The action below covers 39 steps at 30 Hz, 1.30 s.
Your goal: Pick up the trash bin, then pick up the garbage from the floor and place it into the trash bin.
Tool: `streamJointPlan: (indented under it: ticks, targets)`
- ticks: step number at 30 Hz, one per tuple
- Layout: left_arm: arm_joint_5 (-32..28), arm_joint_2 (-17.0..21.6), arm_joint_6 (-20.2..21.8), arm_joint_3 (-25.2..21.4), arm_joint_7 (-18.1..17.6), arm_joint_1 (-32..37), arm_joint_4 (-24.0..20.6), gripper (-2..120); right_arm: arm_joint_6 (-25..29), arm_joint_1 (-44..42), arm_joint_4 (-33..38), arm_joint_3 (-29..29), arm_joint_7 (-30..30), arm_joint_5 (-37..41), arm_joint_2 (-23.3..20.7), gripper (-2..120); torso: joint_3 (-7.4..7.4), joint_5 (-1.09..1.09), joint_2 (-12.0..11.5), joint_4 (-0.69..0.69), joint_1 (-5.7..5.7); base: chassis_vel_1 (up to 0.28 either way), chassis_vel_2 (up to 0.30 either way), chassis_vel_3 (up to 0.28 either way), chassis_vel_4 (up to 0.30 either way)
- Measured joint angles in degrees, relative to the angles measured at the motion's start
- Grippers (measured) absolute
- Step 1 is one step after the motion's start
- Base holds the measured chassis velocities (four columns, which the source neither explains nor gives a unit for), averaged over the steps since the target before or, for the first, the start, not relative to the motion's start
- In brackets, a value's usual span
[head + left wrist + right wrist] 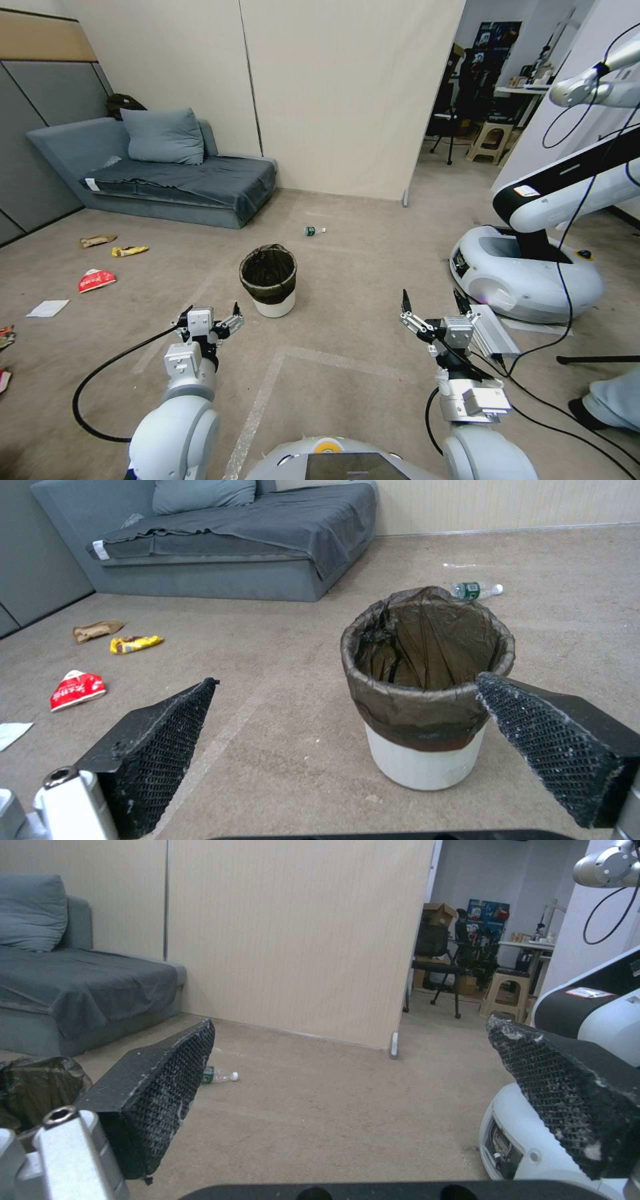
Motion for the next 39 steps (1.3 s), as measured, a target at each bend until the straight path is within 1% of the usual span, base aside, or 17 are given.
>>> streamJointPlan:
  ticks: [10,39]
  targets:
    - [0.36,-0.1,-0.13,-0.03,0.2,-0.05,0.09,100,0.38,0.04,-0.41,0.1,-0.01,0.4,-0.03,100,0.01,0.0,0.0,0.0,0.01,-0.122,0.133,0.125,-0.118]
    - [0.95,-0.22,-0.28,0.04,0.34,-0.08,0.15,100,0.59,0.05,-0.81,0.11,-0.29,0.38,-0.09,100,0.01,0.0,0.0,0.0,0.0,-0.091,0.091,0.092,-0.09]
